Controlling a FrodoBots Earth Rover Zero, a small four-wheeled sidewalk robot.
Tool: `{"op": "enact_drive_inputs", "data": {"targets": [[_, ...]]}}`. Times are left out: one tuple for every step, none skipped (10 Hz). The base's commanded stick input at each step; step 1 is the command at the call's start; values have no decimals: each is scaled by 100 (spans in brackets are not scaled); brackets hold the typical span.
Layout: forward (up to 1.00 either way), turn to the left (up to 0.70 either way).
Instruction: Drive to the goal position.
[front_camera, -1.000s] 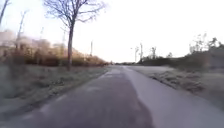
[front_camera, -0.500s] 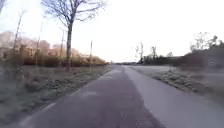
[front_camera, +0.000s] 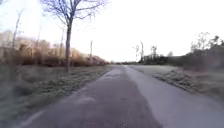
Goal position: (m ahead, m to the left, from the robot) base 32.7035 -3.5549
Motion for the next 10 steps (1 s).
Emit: {"op": "enact_drive_inputs", "data": {"targets": [[85, 0], [85, 0], [85, 0], [85, 0], [85, 0], [85, 0], [85, 0], [85, 0], [85, -19], [85, -34]]}}
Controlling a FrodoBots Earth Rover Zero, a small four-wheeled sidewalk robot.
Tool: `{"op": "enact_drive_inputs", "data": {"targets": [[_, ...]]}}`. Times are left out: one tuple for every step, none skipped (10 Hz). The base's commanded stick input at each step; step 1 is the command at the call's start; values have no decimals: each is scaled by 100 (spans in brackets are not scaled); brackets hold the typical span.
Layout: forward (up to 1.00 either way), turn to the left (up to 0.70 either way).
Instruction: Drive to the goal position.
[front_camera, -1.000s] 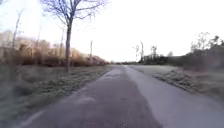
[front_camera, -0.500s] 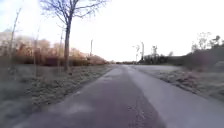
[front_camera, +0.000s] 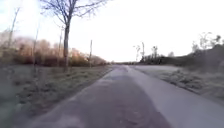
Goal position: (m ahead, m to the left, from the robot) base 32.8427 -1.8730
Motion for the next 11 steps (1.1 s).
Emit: {"op": "enact_drive_inputs", "data": {"targets": [[85, -34], [85, -6], [85, 0], [85, 0], [85, 0], [85, 0], [85, 0], [85, 0], [85, 0], [85, 0], [85, 0]]}}
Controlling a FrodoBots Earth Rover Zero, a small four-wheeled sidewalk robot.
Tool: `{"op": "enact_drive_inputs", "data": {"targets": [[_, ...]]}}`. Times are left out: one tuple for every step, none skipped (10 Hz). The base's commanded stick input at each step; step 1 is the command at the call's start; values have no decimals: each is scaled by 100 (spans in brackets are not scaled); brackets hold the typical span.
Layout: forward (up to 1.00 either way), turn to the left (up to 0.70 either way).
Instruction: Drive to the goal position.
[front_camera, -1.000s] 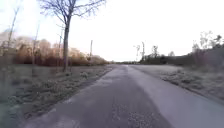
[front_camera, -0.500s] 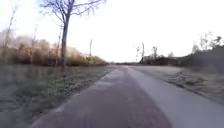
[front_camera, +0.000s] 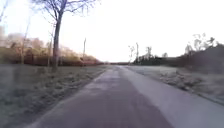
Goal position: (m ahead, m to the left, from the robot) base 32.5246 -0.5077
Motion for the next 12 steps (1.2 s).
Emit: {"op": "enact_drive_inputs", "data": {"targets": [[85, 0], [85, 0], [85, 0], [85, 0], [85, 0], [85, 0], [85, 0], [85, 0], [85, 0], [85, 0], [85, 0], [85, 0]]}}
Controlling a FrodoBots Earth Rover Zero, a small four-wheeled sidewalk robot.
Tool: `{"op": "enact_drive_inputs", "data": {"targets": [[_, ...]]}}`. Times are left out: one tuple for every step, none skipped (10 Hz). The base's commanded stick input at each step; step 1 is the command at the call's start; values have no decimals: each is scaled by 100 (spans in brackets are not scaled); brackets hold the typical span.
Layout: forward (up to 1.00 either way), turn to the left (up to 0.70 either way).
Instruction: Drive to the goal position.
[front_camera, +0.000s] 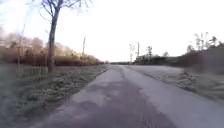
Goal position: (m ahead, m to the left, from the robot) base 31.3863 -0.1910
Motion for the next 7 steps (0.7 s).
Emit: {"op": "enact_drive_inputs", "data": {"targets": [[85, 0], [85, 0], [85, 0], [85, 0], [85, 0], [85, -34], [85, -34]]}}
